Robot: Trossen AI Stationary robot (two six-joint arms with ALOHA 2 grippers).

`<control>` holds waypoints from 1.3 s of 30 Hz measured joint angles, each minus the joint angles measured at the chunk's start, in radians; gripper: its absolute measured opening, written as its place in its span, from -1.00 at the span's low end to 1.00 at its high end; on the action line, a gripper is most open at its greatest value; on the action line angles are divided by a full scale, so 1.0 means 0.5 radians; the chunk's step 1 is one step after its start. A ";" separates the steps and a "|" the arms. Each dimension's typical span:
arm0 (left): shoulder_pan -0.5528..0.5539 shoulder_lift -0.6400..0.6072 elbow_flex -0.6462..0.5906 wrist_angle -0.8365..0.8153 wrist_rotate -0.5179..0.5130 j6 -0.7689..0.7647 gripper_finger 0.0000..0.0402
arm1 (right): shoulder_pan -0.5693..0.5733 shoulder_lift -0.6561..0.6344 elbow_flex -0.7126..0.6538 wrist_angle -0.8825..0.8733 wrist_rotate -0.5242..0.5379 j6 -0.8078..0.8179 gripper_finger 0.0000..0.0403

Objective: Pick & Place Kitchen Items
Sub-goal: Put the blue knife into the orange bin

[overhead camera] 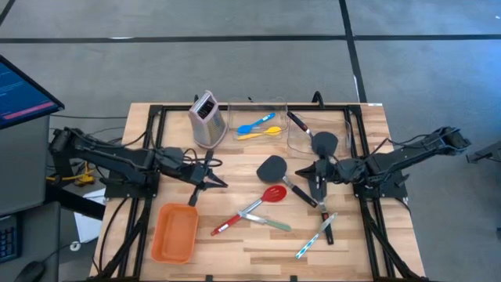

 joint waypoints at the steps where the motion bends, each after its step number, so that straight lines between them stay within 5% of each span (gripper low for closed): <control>1: 0.000 0.002 -0.003 -0.002 -0.026 0.000 -0.99 | -0.011 0.000 0.002 0.032 0.000 0.000 -0.99; 8: 0.001 0.001 -0.003 0.047 -0.038 -0.001 -0.99 | -0.038 0.000 0.206 -0.114 -0.025 -0.056 -0.99; 16: 0.001 0.025 -0.003 0.057 -0.038 -0.151 -0.99 | 0.115 0.062 0.663 -0.816 -0.119 -0.162 -1.00; 26: 0.001 0.118 -0.002 0.110 -0.038 -0.158 -0.99 | 0.520 0.513 1.131 -1.343 -0.121 -0.157 -1.00; 39: 0.001 0.305 -0.001 0.196 -0.037 -0.251 -0.99 | 0.887 1.117 1.444 -1.970 -0.349 0.635 -1.00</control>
